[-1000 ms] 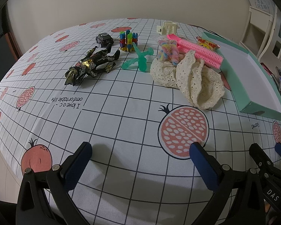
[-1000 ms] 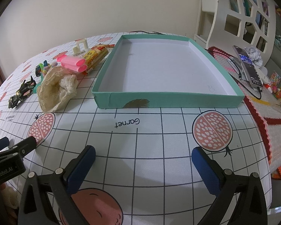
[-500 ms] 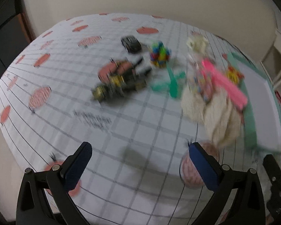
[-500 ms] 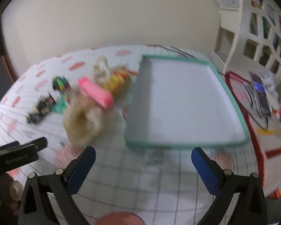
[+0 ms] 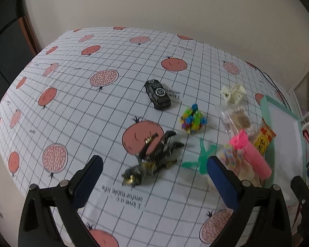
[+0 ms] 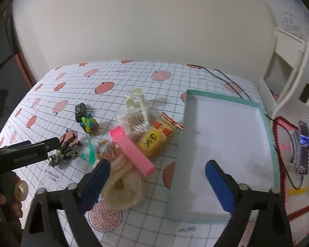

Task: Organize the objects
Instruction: 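Move the left tool to the black-gold robot toy while the right tool reaches the pink curler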

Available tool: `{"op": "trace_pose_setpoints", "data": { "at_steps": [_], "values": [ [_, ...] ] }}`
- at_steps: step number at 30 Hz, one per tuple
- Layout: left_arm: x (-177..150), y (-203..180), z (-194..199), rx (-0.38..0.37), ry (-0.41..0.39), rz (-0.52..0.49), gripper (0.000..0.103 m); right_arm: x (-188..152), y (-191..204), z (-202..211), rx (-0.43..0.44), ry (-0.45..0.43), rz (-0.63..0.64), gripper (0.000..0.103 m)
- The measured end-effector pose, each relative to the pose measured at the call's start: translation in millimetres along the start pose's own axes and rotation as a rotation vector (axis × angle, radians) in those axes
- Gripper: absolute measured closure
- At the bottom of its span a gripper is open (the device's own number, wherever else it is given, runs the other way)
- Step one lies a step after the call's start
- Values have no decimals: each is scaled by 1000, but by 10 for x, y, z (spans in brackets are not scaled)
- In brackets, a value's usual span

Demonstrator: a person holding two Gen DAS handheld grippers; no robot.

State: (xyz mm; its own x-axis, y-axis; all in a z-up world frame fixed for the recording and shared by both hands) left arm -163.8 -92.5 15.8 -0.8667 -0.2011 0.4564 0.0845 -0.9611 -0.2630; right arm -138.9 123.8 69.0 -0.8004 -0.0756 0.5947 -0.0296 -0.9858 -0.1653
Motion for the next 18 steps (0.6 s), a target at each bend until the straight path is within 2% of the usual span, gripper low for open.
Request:
{"op": "trace_pose_setpoints", "data": {
  "at_steps": [3, 5, 7, 9, 12, 18],
  "values": [
    [77, 35, -122, -10, 28, -2, 5, 73, 126, -133, 17, 14, 45, 24],
    [97, 49, -171, -24, 33, 5, 5, 95, 189, -222, 29, 26, 65, 27],
    [134, 58, -223, -14, 36, -14, 5, 123, 292, -329, 44, 45, 90, 38],
    [152, 49, -265, -8, 38, -43, 5, 140, 380, -407, 55, 55, 108, 43],
    [153, 51, -344, -23, 54, -51, 5, 142, 465, -506, 100, 77, 94, 47],
    [79, 123, -403, -7, 63, -69, 5, 93, 524, -621, 103, 102, 99, 51]
  ]
}}
Point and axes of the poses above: each gripper's, at about its wrist camera, not at the fingertips, and z roughly against the way its jaws point, y to its left, x to its top, the point moved 7 cm from there along -z, roughly the way its jaws point, and after that the axes turned 14 degrees about -x, right-handed, at the moved point
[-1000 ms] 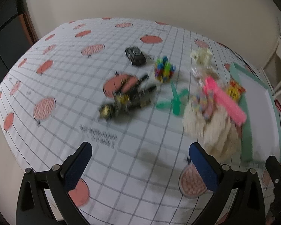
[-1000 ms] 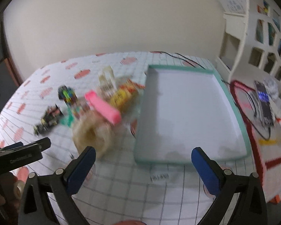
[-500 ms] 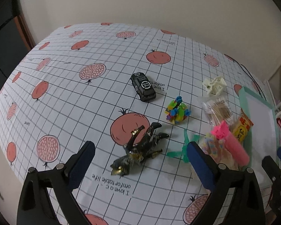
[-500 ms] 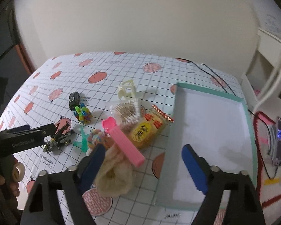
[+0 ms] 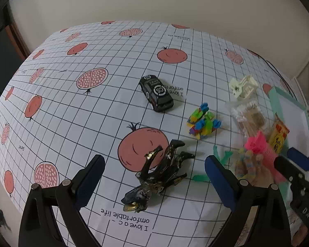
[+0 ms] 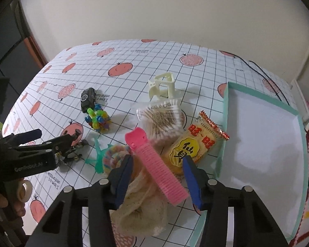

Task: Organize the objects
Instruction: 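Move the left tool to the black-gold robot toy while the right tool reaches the pink curler, then grasp the robot toy with the left tool while the right tool grasps the pink curler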

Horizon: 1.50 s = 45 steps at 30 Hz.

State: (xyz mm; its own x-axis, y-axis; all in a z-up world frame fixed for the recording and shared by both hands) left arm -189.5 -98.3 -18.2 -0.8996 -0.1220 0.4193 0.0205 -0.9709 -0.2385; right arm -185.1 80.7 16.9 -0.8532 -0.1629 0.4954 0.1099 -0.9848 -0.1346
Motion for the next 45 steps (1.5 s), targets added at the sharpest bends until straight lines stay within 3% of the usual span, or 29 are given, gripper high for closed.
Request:
{"op": "trace_pose_setpoints", "data": {
  "at_steps": [4, 12, 17, 27, 45],
  "values": [
    [-47, 10, -49, 9, 22, -14, 18, -37, -36, -78, 5, 26, -23, 57],
    [-136, 61, -164, -4, 68, 30, 24, -79, -12, -184, 30, 63, -54, 61],
    [-196, 105, -232, -15, 101, 56, 37, -92, 20, -212, 36, 72, -62, 62],
    [-240, 70, -249, -49, 114, 72, 51, -113, 51, -266, 35, 88, -71, 63],
    [-221, 45, -129, -71, 87, 56, 55, -64, 63, -167, 71, 49, -101, 75]
  ]
}}
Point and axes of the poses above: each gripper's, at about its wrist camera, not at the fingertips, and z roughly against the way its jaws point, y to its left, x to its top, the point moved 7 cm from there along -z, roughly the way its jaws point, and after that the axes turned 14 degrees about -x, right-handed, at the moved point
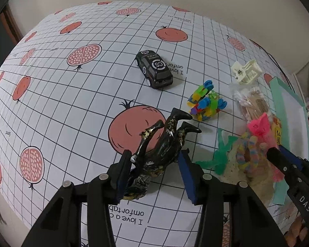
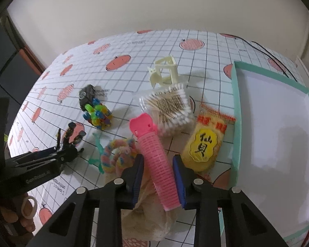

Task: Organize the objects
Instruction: 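Grasp the robot toy with the left tool while the right tool grasps the pink curler, then carry the robot toy and pink curler into the teal-rimmed tray with both tools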

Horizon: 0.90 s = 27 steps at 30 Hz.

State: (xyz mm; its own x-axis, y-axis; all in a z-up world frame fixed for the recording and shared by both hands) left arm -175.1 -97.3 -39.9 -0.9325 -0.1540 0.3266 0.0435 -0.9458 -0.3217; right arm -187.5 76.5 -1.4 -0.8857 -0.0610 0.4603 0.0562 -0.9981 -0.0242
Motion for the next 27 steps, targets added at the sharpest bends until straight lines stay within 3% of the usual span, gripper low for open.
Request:
{"op": "trace_pose_setpoints", "data": {
  "at_steps": [14, 19, 27],
  "values": [
    [170, -59, 194, -52, -99, 21, 55, 155, 14, 334, 65, -141, -28, 78],
    [193, -50, 283, -57, -140, 27, 55, 151, 15, 344, 64, -143, -23, 78],
    [265, -135, 415, -60, -223, 14, 55, 227, -289, 467, 55, -222, -104, 78]
  ]
}}
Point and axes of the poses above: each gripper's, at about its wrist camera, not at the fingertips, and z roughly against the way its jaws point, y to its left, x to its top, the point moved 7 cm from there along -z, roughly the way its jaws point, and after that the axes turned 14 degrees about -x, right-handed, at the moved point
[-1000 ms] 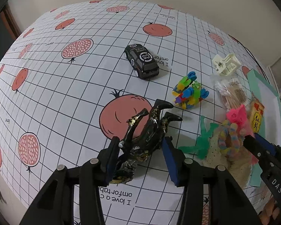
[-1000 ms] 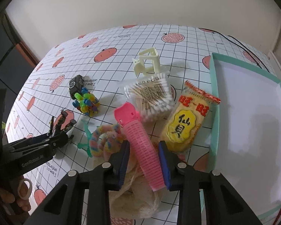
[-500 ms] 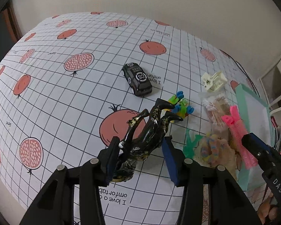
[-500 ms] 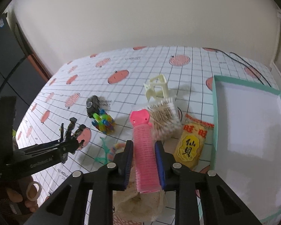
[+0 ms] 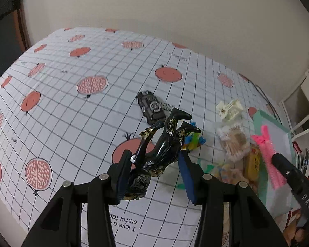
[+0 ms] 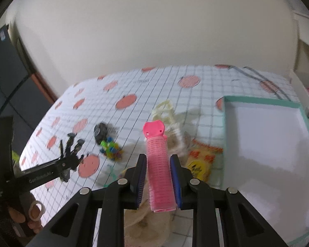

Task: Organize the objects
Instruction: 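Carry the robot toy and pink curler into the teal-rimmed tray with both tools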

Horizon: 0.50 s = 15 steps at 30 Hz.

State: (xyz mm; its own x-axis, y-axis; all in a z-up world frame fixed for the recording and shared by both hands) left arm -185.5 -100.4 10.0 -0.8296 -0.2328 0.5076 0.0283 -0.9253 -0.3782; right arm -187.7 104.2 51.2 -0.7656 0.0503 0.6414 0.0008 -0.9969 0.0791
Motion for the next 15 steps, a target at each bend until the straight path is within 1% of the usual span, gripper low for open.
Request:
{"op": "trace_pose_setpoints", "data": {
  "at_steps": [4, 8, 15],
  "values": [
    [63, -115, 65, -27, -49, -21, 55, 105, -255, 115, -47, -66, -47, 78],
    [101, -304, 97, -72, -81, -45, 55, 166, -621, 193, -122, -105, -109, 78],
    [90, -782, 17, -164, -81, -99, 55, 162, -1259, 198, -209, -101, -238, 78]
  ]
}}
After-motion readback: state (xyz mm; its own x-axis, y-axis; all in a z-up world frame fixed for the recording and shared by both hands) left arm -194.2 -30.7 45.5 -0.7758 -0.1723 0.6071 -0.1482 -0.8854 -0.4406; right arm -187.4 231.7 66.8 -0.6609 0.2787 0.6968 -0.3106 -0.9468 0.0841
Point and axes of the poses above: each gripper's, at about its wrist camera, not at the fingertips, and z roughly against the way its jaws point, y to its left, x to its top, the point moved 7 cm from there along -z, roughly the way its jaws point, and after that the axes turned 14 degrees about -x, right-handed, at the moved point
